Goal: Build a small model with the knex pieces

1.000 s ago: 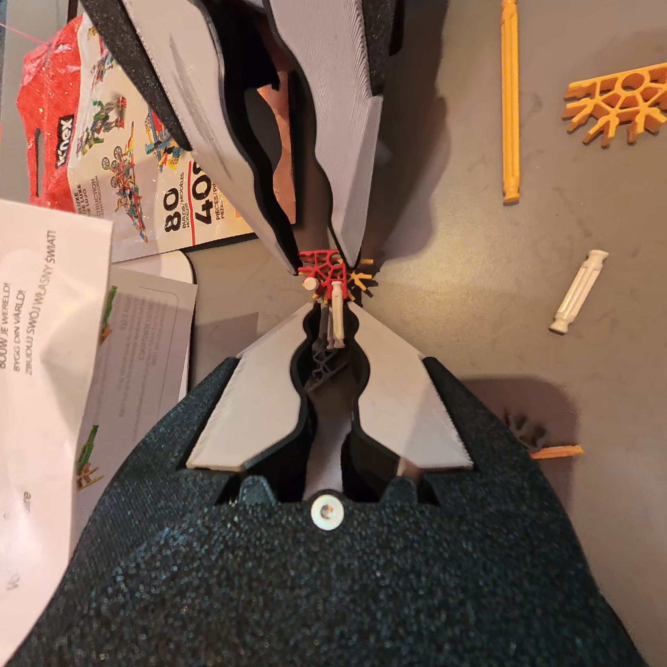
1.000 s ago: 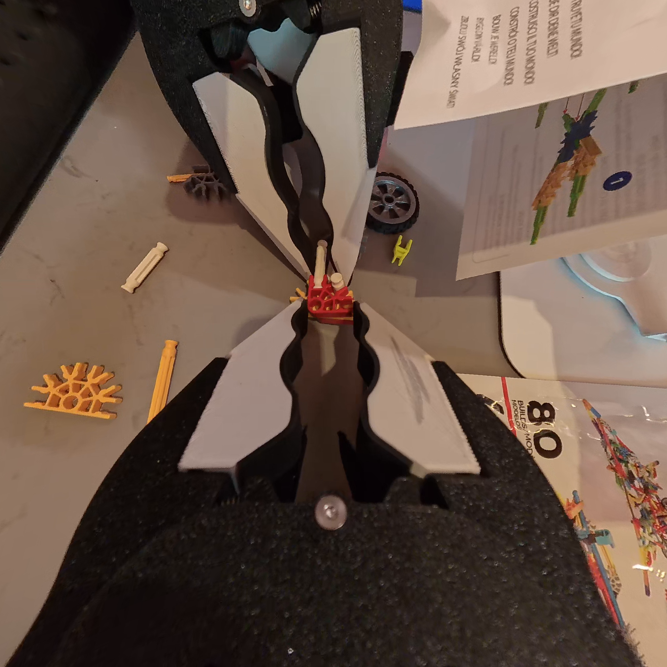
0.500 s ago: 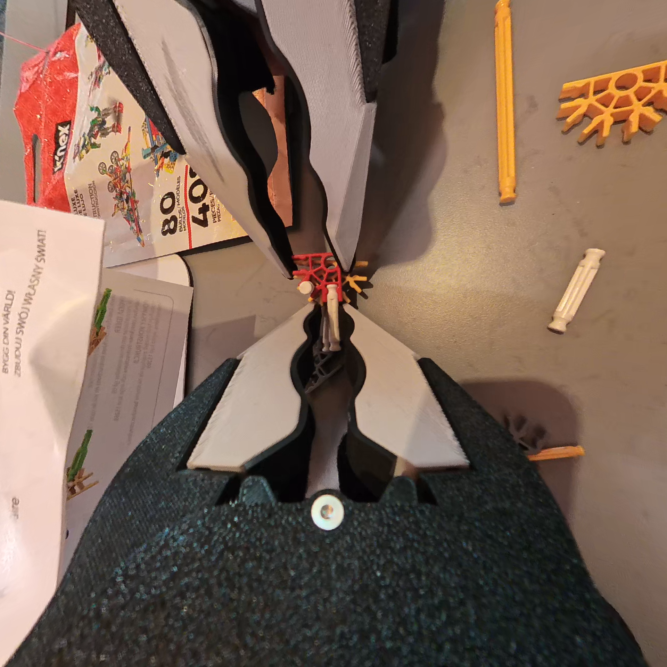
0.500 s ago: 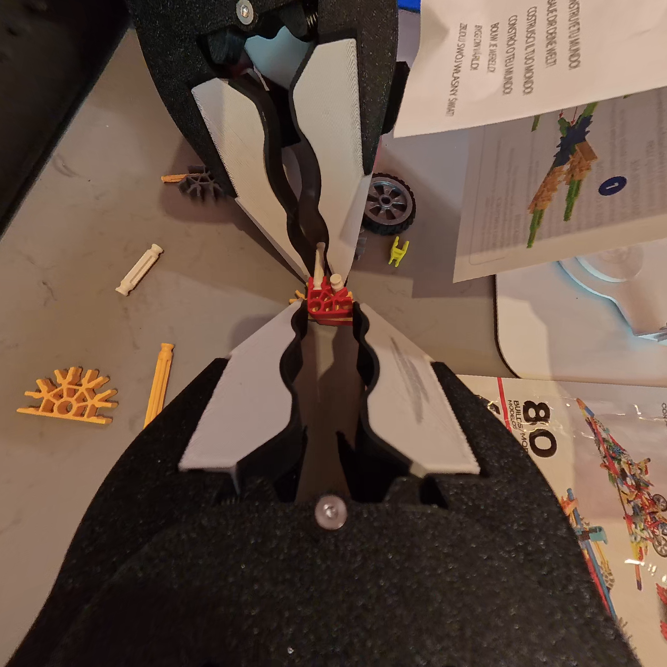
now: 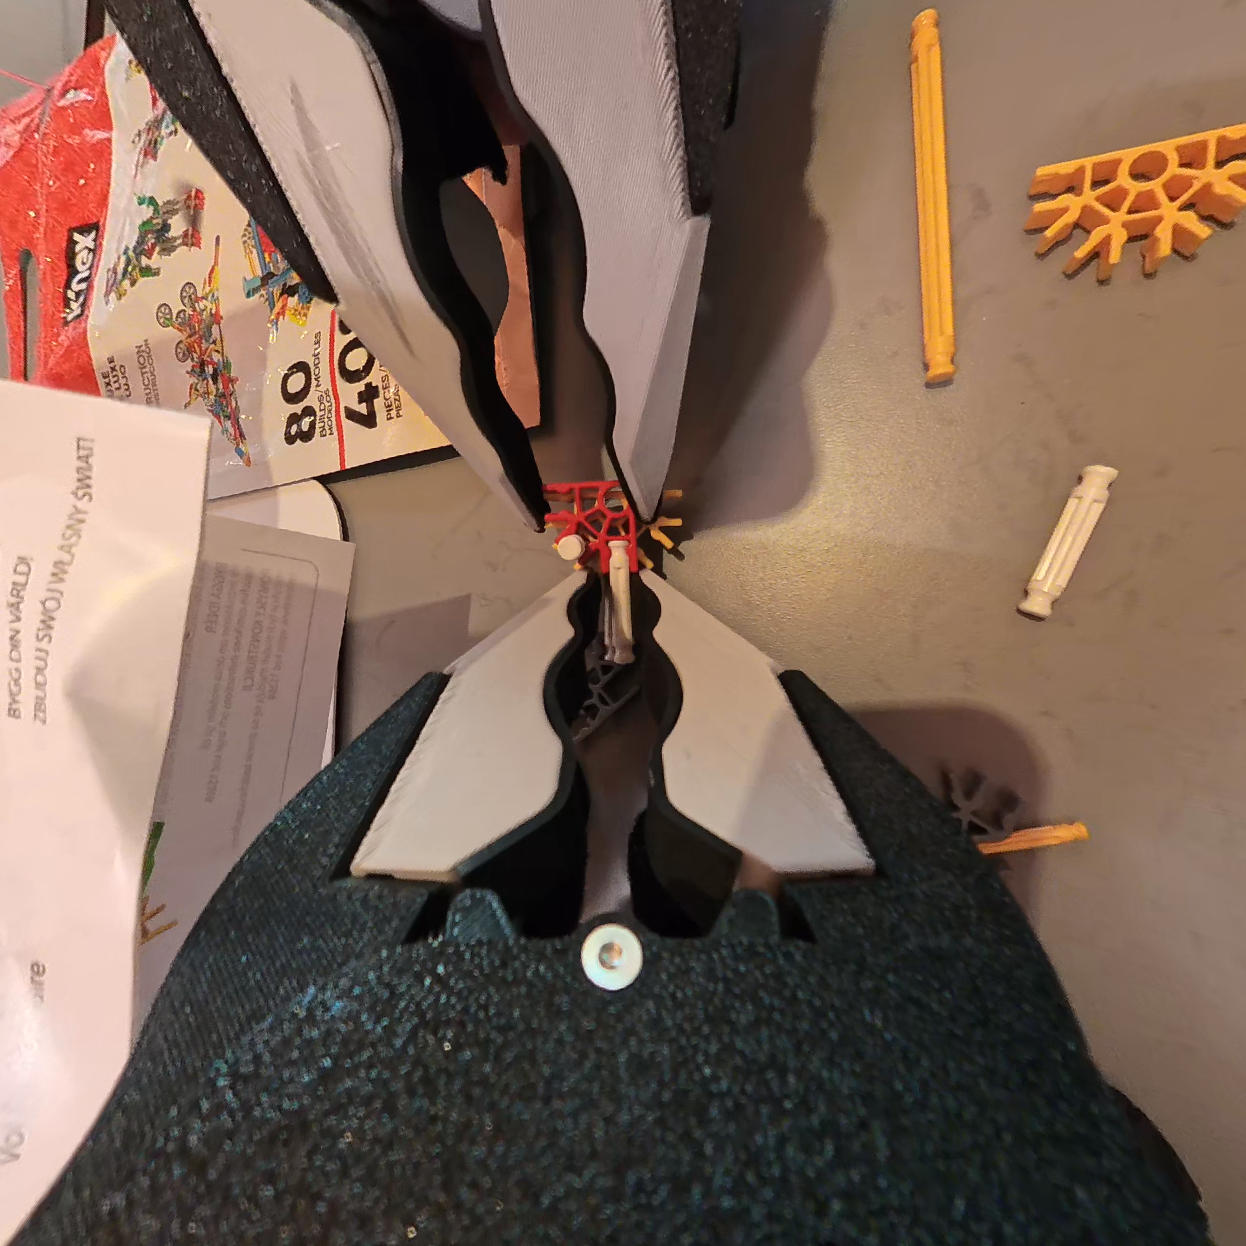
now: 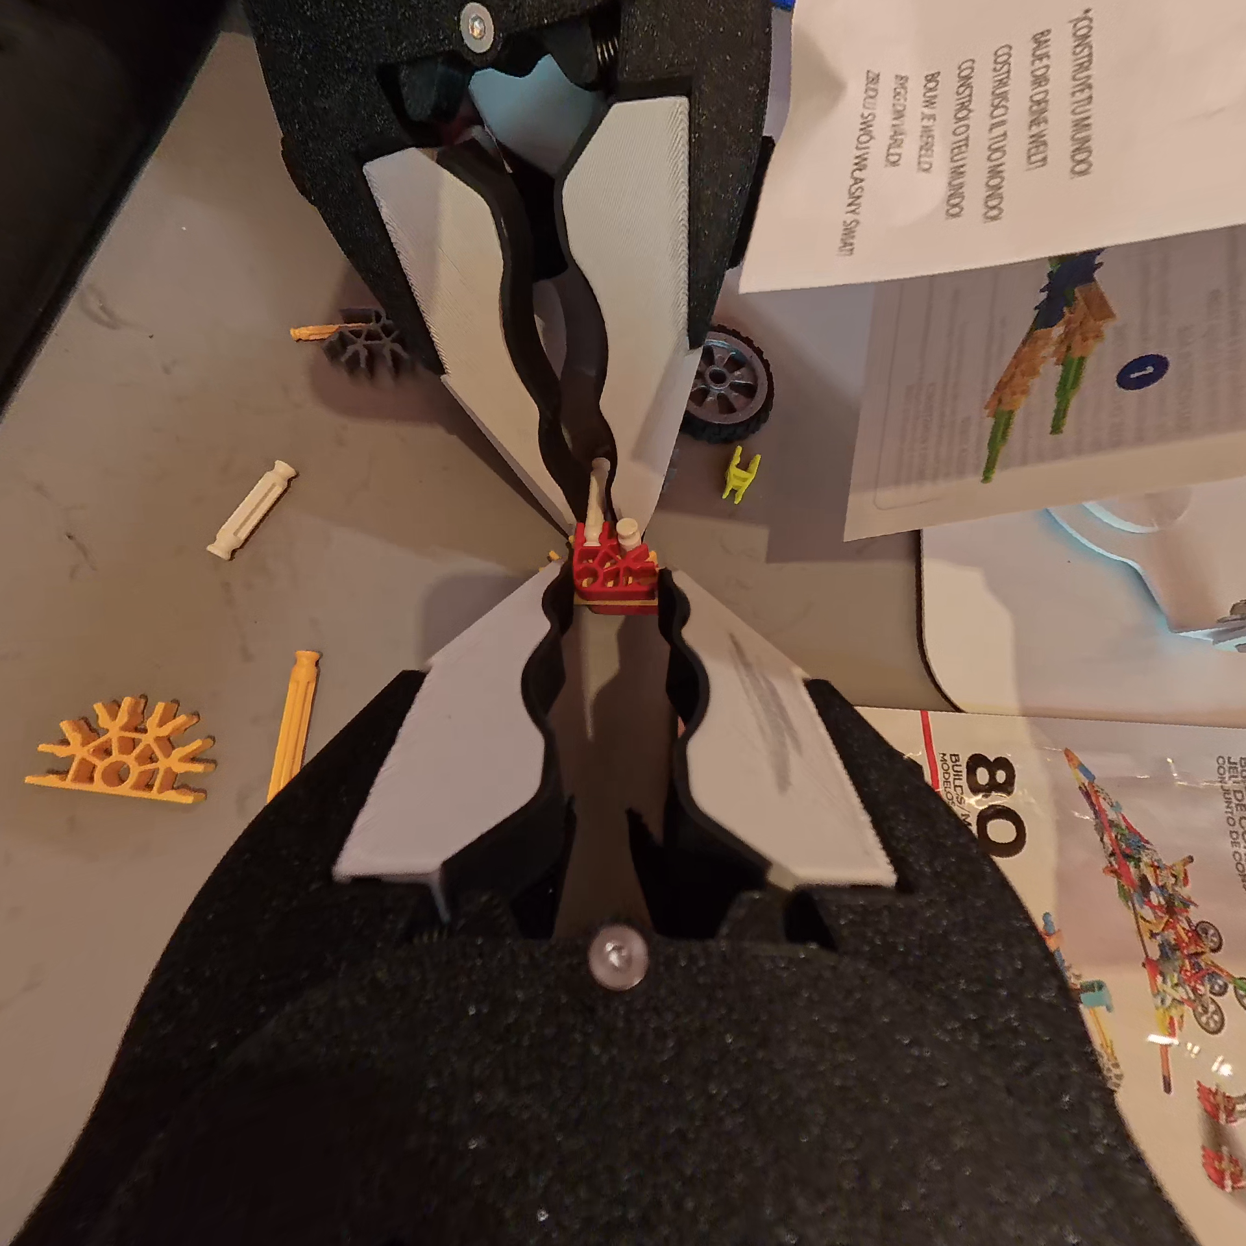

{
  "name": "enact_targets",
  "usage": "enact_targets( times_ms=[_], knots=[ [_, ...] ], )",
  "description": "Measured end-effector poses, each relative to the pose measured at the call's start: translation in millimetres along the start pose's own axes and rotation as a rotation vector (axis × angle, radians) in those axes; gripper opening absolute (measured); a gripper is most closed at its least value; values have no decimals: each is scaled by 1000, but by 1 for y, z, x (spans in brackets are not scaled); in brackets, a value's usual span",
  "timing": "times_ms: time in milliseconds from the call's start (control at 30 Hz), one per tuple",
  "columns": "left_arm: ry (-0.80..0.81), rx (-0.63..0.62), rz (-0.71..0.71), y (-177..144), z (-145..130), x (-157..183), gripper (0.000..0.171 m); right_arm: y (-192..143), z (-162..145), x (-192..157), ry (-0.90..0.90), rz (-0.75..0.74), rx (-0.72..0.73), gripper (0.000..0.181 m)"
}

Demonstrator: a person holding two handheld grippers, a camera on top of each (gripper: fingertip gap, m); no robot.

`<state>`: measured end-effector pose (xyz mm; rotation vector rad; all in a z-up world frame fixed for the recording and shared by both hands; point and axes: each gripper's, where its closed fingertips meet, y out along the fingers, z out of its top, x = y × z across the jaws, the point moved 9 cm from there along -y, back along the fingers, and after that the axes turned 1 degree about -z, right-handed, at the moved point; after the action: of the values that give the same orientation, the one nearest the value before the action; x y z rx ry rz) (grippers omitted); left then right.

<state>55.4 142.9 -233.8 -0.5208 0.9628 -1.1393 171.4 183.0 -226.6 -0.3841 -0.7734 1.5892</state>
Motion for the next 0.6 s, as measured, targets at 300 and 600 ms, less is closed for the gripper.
enact_targets(
  times_ms=[300,600],
  knots=[
    [24,-16,-7,0,2,0,4,1,1,0,2,-7,-8,22],
    [39,-26,-7,1,2,-1,6,1,2,0,-3,-15,-24,23]
  ],
)
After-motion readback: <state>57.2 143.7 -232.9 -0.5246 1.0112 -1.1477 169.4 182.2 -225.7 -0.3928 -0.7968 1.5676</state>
